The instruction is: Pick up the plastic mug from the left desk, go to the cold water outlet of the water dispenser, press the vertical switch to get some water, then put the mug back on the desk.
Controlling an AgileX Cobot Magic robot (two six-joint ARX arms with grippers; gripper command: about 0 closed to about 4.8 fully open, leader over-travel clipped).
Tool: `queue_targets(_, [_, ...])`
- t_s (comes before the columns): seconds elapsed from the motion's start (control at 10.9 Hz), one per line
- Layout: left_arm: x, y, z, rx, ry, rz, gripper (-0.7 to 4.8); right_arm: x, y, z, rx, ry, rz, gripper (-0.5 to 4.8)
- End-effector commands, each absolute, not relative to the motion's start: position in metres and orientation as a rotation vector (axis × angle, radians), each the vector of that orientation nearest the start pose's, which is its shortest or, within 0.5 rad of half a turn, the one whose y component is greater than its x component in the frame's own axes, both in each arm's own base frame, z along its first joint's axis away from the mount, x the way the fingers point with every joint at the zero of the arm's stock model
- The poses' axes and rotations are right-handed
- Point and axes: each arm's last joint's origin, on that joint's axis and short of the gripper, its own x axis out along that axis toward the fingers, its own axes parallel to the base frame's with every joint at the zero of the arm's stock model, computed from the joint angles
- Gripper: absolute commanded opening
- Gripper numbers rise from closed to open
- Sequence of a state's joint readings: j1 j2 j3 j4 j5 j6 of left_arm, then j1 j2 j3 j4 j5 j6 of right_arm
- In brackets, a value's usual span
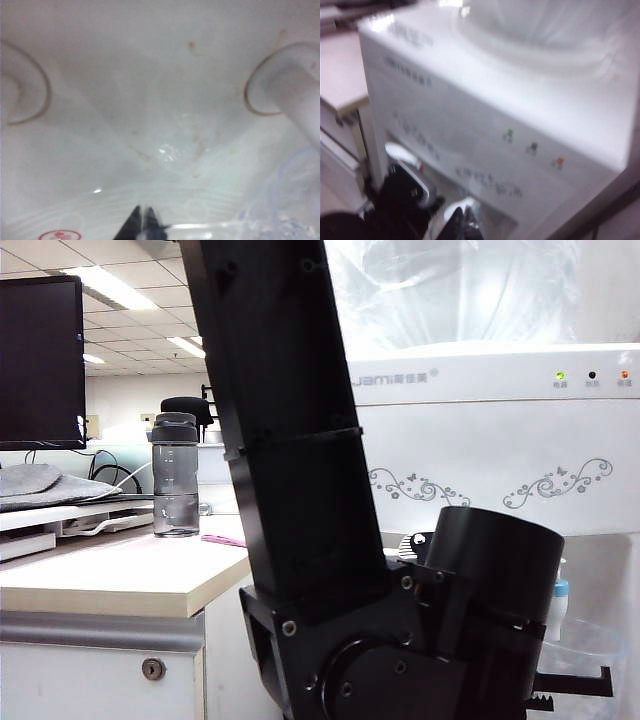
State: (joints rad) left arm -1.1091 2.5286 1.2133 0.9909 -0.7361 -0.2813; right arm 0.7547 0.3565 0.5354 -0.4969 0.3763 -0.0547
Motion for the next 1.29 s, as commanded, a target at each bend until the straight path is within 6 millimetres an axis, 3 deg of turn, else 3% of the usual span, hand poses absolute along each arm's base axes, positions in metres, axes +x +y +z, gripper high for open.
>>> queue_targets(0.09, [0.215, -0.389, 0.015, -0.077, 0.204, -0.335, -0.06, 0.084, 0.06, 0.246, -0.209, 0.275, 0.434, -0.01])
queue_targets(0.74, [0.214, -0.389, 0.015, -0.077, 0.205, -0.335, -0.06, 0.113, 0.046, 0.21, -0.103, 0.316, 0.443, -0.01])
queue_targets(1.01, [0.214, -0.389, 0.015, -0.077, 0.205, -0.335, -0.06, 0.136, 0.038, 0.202, -0.037, 0.371, 0.518, -0.01])
queue_targets(1.29, [0.214, -0.389, 0.015, -0.076, 0.205, -0.335, -0.06, 0.158, 0.043, 0.19, -0.007, 0.412, 0.612, -0.01])
